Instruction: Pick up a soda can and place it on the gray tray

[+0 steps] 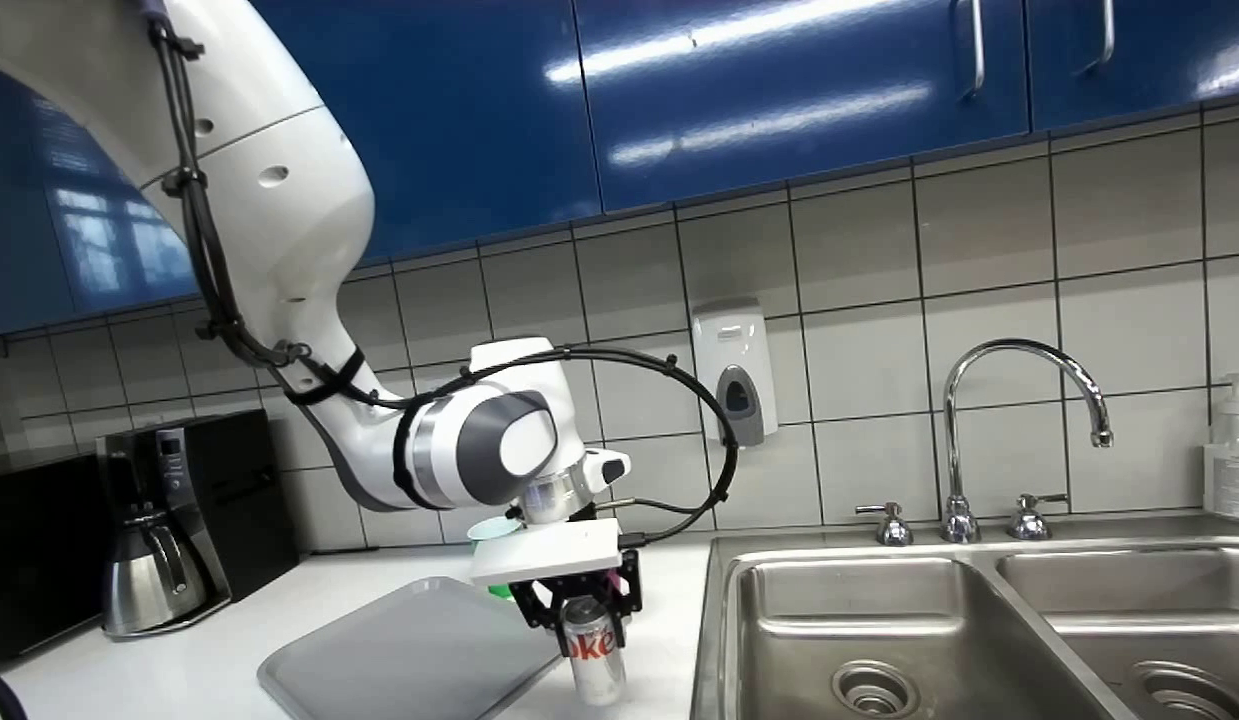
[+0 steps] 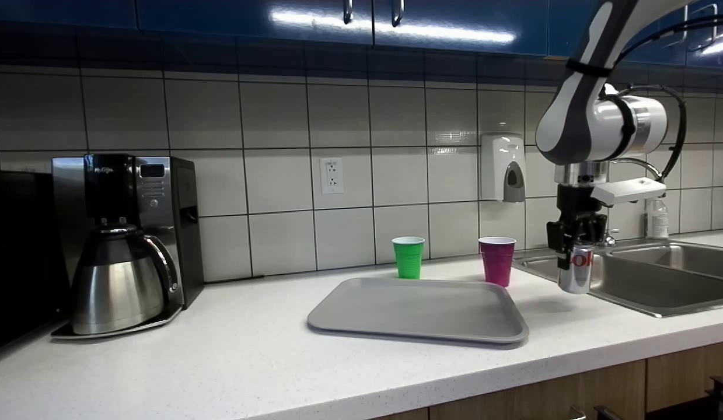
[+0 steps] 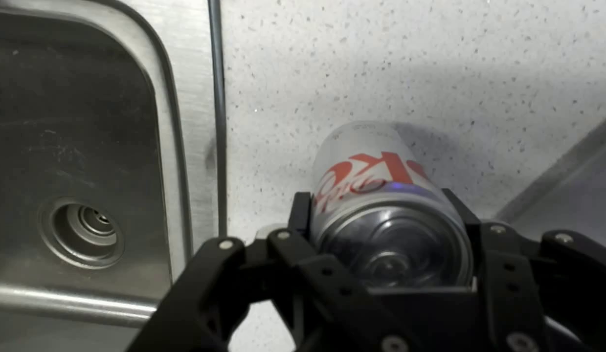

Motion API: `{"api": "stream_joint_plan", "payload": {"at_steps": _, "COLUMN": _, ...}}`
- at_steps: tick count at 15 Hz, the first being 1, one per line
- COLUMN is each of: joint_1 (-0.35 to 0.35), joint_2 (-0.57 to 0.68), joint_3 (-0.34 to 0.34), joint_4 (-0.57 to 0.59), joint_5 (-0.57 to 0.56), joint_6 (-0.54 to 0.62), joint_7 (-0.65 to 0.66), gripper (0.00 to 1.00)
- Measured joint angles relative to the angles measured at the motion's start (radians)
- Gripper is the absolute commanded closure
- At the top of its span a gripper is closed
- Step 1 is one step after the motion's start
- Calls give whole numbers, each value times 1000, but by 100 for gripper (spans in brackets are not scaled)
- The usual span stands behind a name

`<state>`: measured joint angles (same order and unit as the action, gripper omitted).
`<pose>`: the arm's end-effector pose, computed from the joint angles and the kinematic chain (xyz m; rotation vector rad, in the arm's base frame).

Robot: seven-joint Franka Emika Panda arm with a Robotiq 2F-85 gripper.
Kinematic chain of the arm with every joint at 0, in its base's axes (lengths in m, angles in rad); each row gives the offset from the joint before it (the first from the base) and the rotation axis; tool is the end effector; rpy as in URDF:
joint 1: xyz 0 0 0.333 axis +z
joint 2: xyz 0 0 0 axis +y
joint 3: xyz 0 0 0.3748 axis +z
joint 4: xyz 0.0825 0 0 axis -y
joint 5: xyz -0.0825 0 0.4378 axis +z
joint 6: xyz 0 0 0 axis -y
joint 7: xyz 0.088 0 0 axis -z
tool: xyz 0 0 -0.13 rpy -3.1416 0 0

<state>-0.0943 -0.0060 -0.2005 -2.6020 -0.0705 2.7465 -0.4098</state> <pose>0.4641 -0.1386 0.2614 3.0423 0.2714 0.1997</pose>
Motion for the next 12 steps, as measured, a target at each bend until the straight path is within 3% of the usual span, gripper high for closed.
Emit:
{"api": "stream_joint_plan", "payload": {"at_steps": 6, "joint_1": 16, "joint_2": -104, "joint_3": 7, "joint_4": -11, "joint_5": 57, "joint_6": -3, "joint_7": -19, "gripper": 61}}
{"api": "stream_joint_plan", "payload": {"at_steps": 12, "joint_1": 95, "joint_2": -157, "joint_3": 25, "joint_4": -25, "joint_5": 114, "joint_6": -9, "joint_7": -27, "gripper": 61}}
